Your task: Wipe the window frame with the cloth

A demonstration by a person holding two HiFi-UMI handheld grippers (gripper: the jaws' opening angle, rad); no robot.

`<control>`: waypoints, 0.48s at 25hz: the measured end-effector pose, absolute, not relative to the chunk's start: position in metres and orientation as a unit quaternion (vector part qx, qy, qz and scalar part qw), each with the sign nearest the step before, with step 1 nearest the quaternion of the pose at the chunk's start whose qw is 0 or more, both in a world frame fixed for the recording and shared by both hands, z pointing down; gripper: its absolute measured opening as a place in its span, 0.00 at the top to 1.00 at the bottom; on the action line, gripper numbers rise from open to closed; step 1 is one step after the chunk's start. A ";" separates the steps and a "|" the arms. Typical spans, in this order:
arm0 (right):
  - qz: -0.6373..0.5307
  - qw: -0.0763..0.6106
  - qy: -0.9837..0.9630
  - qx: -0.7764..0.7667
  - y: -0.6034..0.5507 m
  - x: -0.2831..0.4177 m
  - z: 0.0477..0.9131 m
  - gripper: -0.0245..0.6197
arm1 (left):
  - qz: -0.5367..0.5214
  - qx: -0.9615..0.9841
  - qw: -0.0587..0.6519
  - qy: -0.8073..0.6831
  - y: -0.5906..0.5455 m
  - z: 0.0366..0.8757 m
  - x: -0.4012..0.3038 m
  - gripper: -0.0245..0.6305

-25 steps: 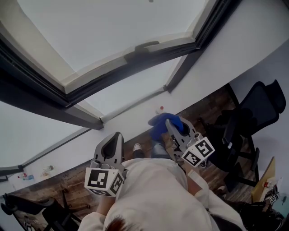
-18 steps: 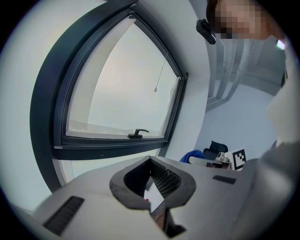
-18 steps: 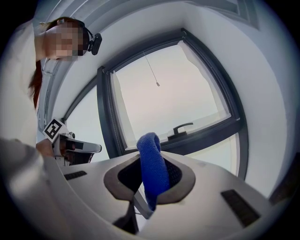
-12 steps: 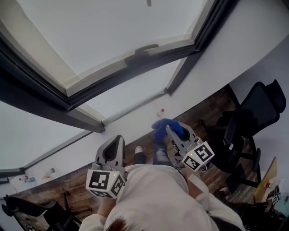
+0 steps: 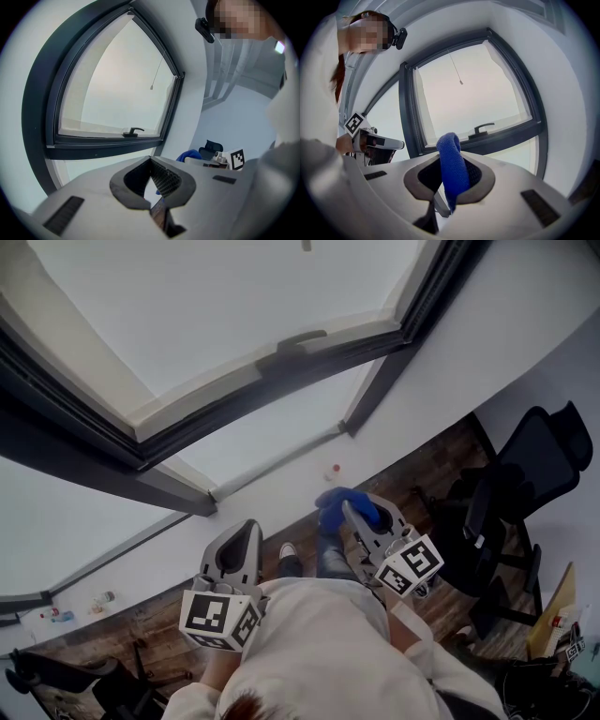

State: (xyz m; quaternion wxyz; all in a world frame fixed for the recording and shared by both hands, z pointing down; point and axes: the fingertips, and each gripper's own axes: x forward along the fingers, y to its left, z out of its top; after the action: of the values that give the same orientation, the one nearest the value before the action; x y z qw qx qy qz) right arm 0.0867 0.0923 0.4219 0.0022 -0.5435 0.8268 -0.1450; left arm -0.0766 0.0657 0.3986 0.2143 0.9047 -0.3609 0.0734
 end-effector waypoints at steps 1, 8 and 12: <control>-0.144 0.003 0.827 -0.544 0.092 0.087 0.421 0.88 | 0.073 0.905 0.214 -0.360 0.066 0.398 -0.076 0.95; -0.136 -0.006 0.828 -0.544 0.091 0.085 0.420 0.88 | 0.069 0.906 0.215 -0.359 0.069 0.396 -0.074 0.95; -0.133 -0.019 0.829 -0.542 0.091 0.083 0.423 0.88 | 0.069 0.905 0.217 -0.360 0.070 0.396 -0.075 0.95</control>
State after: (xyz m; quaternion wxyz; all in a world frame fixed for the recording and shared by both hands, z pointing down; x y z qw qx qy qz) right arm 0.0833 0.0909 0.4230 -0.0194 -0.5425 0.8293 -0.1327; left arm -0.0754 0.0697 0.3964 0.2170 0.9048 -0.3597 0.0693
